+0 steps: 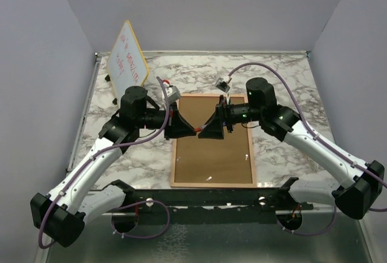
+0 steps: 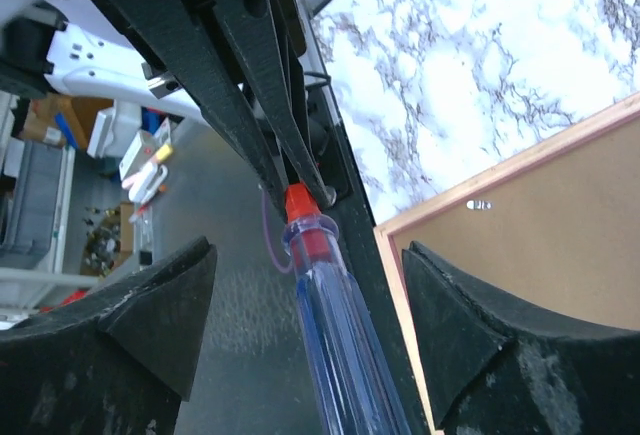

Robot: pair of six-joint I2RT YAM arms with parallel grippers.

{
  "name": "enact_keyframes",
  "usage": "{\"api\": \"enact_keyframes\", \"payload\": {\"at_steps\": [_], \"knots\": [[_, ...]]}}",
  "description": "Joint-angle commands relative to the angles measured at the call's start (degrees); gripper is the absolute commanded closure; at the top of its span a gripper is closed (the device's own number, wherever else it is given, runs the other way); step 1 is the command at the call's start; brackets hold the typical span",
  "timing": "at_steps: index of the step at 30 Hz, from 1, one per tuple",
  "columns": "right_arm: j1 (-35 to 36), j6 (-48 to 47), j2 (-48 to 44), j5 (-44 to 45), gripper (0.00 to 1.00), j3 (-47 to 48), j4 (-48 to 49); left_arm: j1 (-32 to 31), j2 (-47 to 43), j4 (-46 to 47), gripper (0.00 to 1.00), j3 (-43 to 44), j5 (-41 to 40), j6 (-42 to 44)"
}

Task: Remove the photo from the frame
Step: Adjust the screwdriver.

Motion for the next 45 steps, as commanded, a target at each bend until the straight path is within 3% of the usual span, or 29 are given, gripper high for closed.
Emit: {"api": "enact_keyframes", "payload": {"at_steps": [1, 9, 14, 19, 25, 29, 31, 32, 33, 35, 37, 40, 43, 45], "knots": [[-0.2, 8.1, -3.5, 3.3, 0.23, -4.3, 13.9, 0.2, -4.1, 24.8, 1.00, -5.6, -2.0, -18.4], [-4.1, 11.1, -6.2, -4.4, 0.39, -5.2, 18.2, 0.2, -2.8, 21.0, 1.00, -5.0, -0.8, -15.6], [-4.8, 9.3, -5.7, -6.8, 0.57, -3.5, 14.8, 0.2, -1.7, 19.6, 1.00, -3.9, -1.7, -14.4], [-4.8, 8.0, -5.6, -8.3, 0.53, -2.8, 13.5, 0.2, -0.4, 18.9, 1.00, -3.2, -2.5, -13.6], [-4.9, 7.7, -4.4, -10.1, 0.72, -2.5, 13.0, 0.3, -0.1, 19.0, 1.00, -3.1, -3.1, -13.5], [-4.8, 7.5, -4.2, -10.0, 0.97, -2.3, 12.9, 0.3, 0.3, 19.0, 1.00, -3.2, -2.9, -13.4], [-4.9, 7.5, -4.1, -8.7, 1.00, -2.0, 12.4, 0.3, 0.6, 17.6, 1.00, -2.9, -3.3, -12.6], [-4.9, 7.4, -4.2, -7.5, 1.00, -1.8, 11.9, 0.3, 0.7, 15.5, 0.94, -2.6, -5.6, -11.7], [-4.9, 6.9, -4.0, -6.0, 0.99, -1.5, 11.0, 0.3, 0.6, 13.3, 0.80, -2.2, -8.4, -10.6], [-4.8, 5.0, -3.1, -0.7, 0.99, 0.1, 6.3, 0.4, 0.6, 8.7, 0.35, -1.6, -17.3, -9.1], [-4.9, 3.4, -0.7, 6.8, 0.99, 2.6, 0.1, 1.1, 0.2, 5.6, 0.16, -2.2, -28.6, -9.5], [-5.0, 3.2, 4.2, 19.6, 0.99, 7.1, -7.4, 3.1, -0.4, 3.5, 0.05, -5.3, -42.2, -12.4], [-5.0, 3.8, 11.8, 32.5, 0.99, 15.8, -16.0, 4.3, 1.1, -0.3, 0.05, -8.2, -52.5, -15.0], [-5.0, 3.2, 19.0, 36.4, 0.99, 21.7, -20.7, 4.4, 3.1, -2.9, 0.06, -9.5, -57.0, -16.3]]}}
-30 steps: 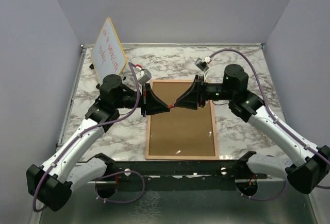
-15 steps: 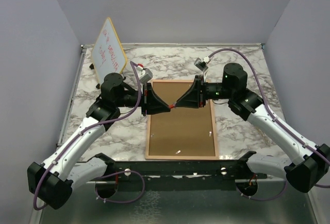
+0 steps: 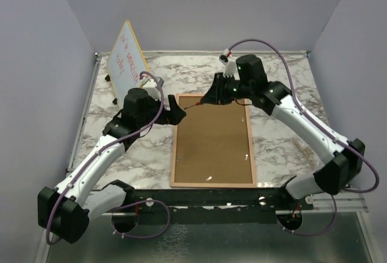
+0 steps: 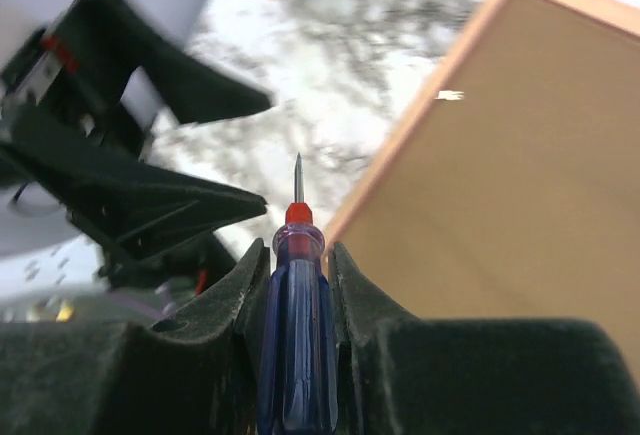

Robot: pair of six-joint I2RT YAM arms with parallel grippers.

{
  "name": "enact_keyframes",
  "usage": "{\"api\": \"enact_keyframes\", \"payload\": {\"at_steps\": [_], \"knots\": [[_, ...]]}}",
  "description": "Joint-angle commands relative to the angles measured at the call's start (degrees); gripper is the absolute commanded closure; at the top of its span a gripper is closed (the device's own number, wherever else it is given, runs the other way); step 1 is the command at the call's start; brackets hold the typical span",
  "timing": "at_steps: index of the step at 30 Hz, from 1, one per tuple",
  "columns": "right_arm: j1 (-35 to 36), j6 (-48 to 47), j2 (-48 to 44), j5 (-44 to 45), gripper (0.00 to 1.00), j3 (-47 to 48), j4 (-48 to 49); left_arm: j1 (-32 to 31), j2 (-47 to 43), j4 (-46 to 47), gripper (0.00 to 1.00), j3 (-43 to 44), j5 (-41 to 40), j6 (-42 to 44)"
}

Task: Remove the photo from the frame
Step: Adjust the screwdriver.

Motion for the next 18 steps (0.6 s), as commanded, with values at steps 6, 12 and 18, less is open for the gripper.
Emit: {"api": "enact_keyframes", "payload": {"at_steps": [6, 12, 18], "knots": [[0.3, -3.4, 27.2, 19.9, 0.99, 29.7, -25.5, 0.9, 8.1, -8.4, 0.13, -8.8, -23.0, -5.0], [0.4, -6.2, 41.9, 19.4, 0.99, 48.6, -36.2, 0.7, 11.5, -6.3, 0.14, -10.3, -23.0, -6.6], [0.6, -5.1, 44.1, 18.4, 0.99, 48.3, -34.2, 0.4, 14.4, -4.7, 0.16, -11.2, -22.2, -7.5]]}}
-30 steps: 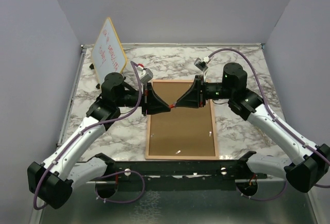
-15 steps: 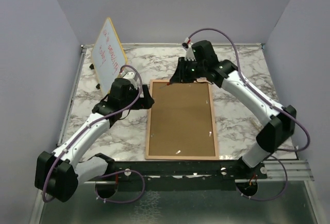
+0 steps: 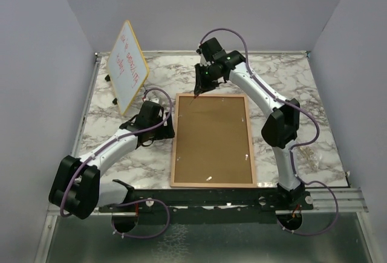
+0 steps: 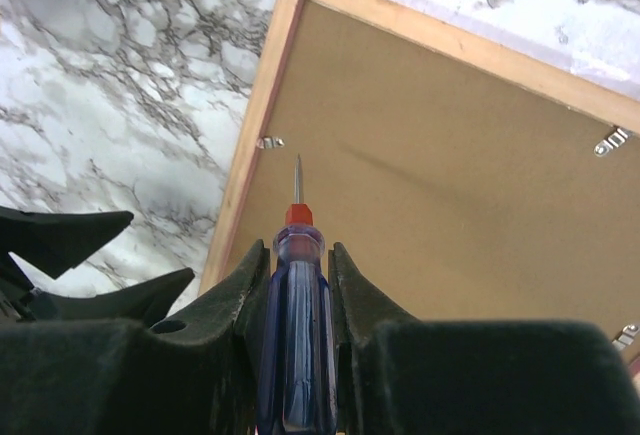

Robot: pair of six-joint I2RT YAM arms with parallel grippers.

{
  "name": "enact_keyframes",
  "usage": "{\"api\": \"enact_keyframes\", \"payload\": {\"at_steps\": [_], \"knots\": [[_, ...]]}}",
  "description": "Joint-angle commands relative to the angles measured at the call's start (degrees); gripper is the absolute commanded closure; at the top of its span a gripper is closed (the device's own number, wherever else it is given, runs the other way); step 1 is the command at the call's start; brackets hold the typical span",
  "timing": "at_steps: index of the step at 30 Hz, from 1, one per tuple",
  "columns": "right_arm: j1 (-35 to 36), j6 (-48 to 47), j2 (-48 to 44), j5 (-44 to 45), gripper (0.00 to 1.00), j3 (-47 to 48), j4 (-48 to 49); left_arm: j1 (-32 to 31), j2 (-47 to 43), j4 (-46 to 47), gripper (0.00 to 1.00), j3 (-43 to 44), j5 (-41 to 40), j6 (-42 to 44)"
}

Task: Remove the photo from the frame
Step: Adjust the screwdriver, then release the photo frame item from the photo frame.

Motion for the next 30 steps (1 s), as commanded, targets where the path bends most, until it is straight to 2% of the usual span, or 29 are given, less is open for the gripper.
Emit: {"api": "enact_keyframes", "payload": {"at_steps": [1, 11, 25, 30], "knots": [[1.0, 0.6, -0.9, 0.1, 0.99, -3.3, -1.0, -0.6, 1.7, 2.4, 0.16, -1.1, -0.9, -1.9], [5.5, 7.9, -6.6, 1.0, 0.99, -20.2, 15.2, -0.6, 2.8, 6.9, 0.17, -3.7, 0.6, -4.6], [5.4, 5.3, 0.6, 2.9, 0.99, -7.9, 10.1, -1.0, 8.1, 9.9, 0.23, -3.8, 4.5, -3.7], [5.0, 3.3, 4.4, 2.0, 0.99, -3.0, 6.8, -1.2, 10.1, 10.7, 0.35, -3.6, 3.5, -3.3]]}}
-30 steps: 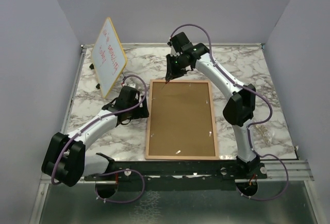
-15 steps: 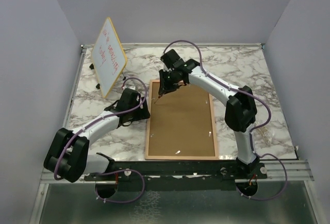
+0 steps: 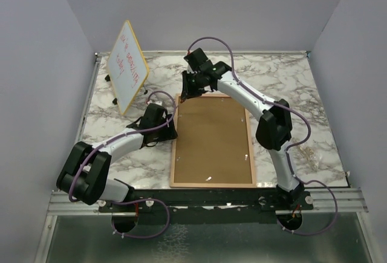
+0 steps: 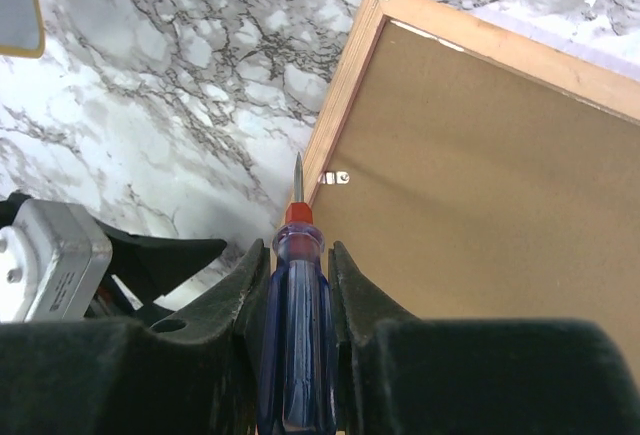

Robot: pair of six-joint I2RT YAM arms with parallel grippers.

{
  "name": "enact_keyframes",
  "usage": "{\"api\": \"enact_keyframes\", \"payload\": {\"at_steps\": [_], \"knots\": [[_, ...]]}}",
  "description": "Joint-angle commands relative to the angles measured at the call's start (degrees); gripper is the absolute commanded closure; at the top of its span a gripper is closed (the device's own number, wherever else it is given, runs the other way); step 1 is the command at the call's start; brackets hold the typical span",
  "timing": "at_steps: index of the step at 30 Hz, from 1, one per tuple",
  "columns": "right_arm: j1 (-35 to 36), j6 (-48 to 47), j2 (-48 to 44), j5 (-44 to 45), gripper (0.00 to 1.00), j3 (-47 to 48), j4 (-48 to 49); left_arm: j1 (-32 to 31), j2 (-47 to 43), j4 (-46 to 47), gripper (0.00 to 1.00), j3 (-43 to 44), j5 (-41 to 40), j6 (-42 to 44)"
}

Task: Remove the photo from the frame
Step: Release the photo frame item from the photo frame.

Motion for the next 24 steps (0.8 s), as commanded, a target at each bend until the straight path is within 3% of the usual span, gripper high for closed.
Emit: {"api": "enact_keyframes", "payload": {"at_steps": [1, 8, 24], "knots": [[-0.5, -2.6, 3.8, 0.2, 0.99, 3.5, -4.3, -0.5, 2.7, 0.0, 0.39, -0.2, 0.2, 0.7], [-1.1, -3.5, 3.2, -0.3, 0.99, 1.7, -4.5, -0.5, 2.8, -0.3, 0.60, -0.5, -0.9, 1.8], [-1.3, -4.9, 6.4, -4.5, 0.99, 3.2, -5.2, -0.6, 3.5, 0.3, 0.63, 0.0, 1.6, 2.5]]}}
